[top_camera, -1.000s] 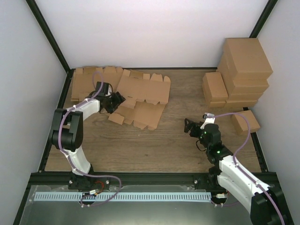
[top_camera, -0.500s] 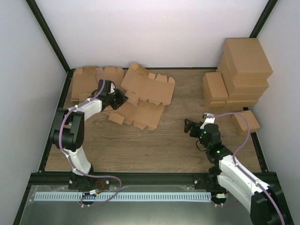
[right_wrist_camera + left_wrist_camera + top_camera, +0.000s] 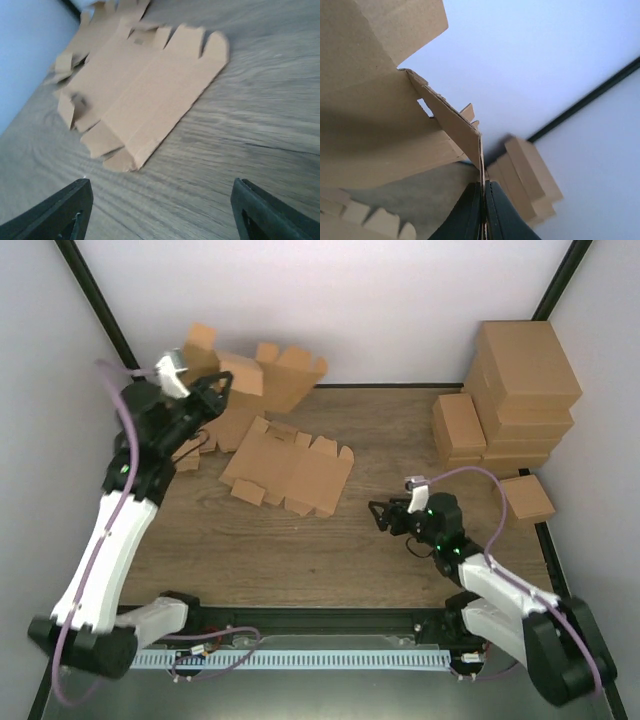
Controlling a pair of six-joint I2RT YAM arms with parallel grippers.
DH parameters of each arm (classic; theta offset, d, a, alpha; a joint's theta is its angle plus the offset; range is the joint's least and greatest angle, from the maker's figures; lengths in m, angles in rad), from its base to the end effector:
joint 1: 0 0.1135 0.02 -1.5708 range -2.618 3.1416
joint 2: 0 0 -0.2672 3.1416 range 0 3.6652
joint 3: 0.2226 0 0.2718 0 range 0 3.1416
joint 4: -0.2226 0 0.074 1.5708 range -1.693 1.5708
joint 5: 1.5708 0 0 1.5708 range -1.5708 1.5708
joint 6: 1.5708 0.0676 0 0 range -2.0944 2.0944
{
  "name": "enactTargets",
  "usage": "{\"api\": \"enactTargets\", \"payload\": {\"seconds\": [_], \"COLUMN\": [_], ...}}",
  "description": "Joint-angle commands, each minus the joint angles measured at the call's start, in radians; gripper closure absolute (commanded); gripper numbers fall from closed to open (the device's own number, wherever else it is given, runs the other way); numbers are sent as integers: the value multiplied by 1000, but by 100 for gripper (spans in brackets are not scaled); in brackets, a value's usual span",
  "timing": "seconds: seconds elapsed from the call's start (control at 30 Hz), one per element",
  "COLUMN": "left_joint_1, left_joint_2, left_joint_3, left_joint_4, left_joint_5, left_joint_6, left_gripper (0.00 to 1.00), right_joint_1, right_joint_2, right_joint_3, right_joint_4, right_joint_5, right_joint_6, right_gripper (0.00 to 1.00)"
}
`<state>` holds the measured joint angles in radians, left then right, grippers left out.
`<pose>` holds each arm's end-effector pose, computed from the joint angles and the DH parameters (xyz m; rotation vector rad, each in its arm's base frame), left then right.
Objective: Fold the paper box
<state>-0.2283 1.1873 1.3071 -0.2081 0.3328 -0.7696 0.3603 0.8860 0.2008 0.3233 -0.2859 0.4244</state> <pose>0.3003 -0.0924 0.4404 -0.2073 1.7476 -1.0184 0.2030 0.0968 0.1500 -0.1340 1.9967 0.7908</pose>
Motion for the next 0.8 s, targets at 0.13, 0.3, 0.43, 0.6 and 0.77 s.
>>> {"api": "enactTargets", "payload": {"seconds": [0.13,0.3,0.43,0.6,0.77], "left_joint_1": [0,0,0,0,0], "left_joint_2": [-370,-501,-563,-597,-603], "left_joint_3": [-6,10,5,5,-4], "left_joint_4": [-166,-237,-278,-315,-328], "left_joint_5": [-463,-584,-640,-650,-634], "left_joint_6": [233,290,320,333,334], "left_gripper": [93,92,92,92,92], "right_joint_1": [234,400,491,576,582], "right_joint_2": [481,690,852,1018,1074], "right_joint_3": [346,539,697,847,856], "right_joint_4": [10,-18,-83,-196,-217], "right_joint_5": [-233,-139,-33,150,207], "right_joint_6": [-129,-173,-217,-295,-336], "right_gripper": [46,75,98,99,99]}}
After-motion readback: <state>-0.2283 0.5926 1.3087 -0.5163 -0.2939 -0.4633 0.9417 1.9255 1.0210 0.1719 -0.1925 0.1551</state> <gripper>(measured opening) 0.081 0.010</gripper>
